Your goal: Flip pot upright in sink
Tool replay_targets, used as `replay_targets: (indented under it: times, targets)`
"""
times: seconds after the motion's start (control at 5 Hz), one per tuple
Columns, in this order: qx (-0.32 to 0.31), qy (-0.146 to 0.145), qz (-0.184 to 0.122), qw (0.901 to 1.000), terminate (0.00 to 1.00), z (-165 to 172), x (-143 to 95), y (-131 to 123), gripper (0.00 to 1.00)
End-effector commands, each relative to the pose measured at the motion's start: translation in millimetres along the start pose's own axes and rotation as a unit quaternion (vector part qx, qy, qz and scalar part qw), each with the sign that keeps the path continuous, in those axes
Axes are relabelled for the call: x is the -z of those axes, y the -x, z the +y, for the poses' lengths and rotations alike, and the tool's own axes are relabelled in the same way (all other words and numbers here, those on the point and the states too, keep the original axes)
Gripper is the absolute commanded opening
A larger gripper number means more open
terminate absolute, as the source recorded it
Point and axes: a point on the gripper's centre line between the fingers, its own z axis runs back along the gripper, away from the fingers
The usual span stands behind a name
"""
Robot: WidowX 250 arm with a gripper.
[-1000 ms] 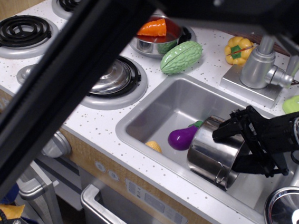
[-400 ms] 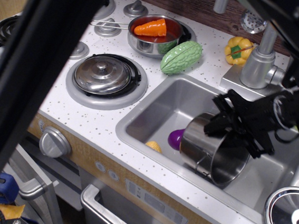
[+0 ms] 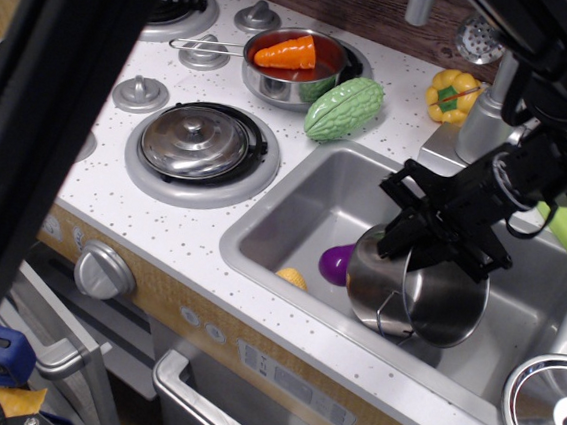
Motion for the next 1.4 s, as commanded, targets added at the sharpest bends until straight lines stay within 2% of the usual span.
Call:
replay_targets:
  times: [0.0, 0.4, 0.6, 0.8, 1.0, 1.2]
  targets:
    - [-0.006, 0.084, -0.028, 0.9961, 0.0, -15.8, -9.7, 5.2, 0.0]
    - [-0.004, 0.185, -0.022, 0.9825, 0.0, -0.7, 5.5, 5.8, 0.0]
    - [0.008, 0.177, -0.018, 0.9839, 0.0, 4.3, 11.1, 5.5, 0.0]
    - [0.029, 0.166, -0.031, 0.9852, 0.0, 14.0, 16.2, 5.7, 0.0]
    - [0.029, 0.166, -0.031, 0.9852, 0.0, 14.0, 16.2, 5.7, 1.0]
    - [0.029, 0.166, -0.031, 0.9852, 0.0, 14.0, 16.2, 5.7, 1.0]
